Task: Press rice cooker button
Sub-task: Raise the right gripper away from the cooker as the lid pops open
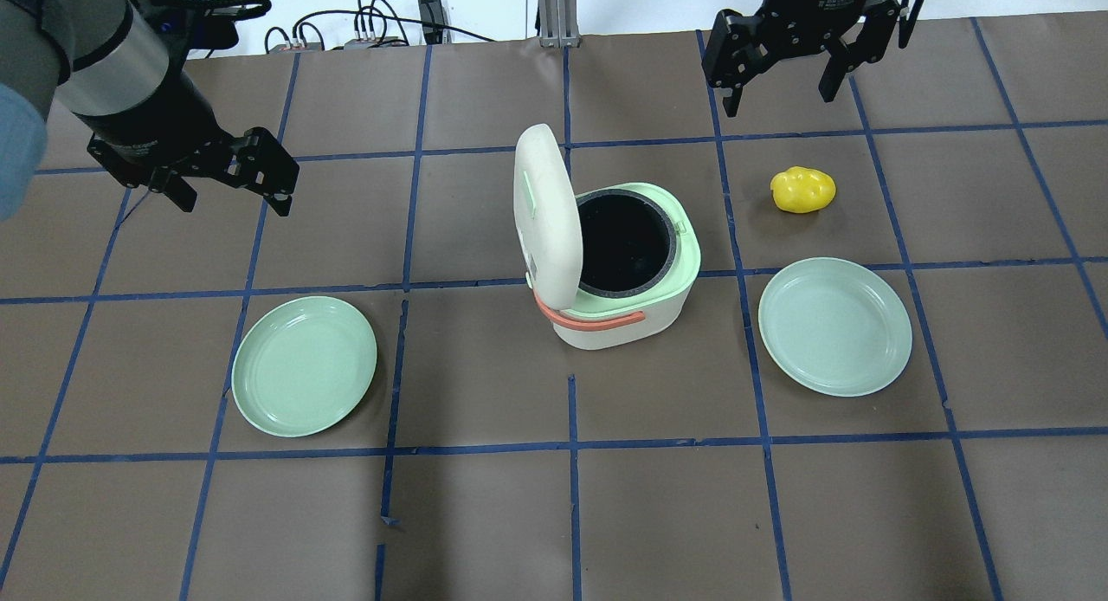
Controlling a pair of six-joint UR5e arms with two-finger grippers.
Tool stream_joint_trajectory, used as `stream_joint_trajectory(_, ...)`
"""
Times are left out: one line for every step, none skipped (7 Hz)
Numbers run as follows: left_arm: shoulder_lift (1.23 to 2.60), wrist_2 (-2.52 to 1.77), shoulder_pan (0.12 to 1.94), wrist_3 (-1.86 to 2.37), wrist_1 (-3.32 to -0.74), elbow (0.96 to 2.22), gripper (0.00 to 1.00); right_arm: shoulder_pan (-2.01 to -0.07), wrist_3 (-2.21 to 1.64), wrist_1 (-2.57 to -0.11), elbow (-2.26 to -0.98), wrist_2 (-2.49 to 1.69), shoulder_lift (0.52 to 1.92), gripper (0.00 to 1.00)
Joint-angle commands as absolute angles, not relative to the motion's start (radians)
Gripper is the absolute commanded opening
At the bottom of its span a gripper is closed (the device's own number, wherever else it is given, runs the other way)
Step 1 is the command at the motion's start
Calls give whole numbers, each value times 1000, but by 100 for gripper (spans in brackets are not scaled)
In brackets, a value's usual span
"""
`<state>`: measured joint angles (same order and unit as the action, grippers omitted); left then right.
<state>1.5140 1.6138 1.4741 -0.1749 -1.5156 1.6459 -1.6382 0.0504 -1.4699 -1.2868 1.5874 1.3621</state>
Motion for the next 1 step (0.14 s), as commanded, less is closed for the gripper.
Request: stream_joint_trajectory(1514,1614,1474,-175,-1516,1646,100,-1643,49,-1471,-1289,1580,1362,100)
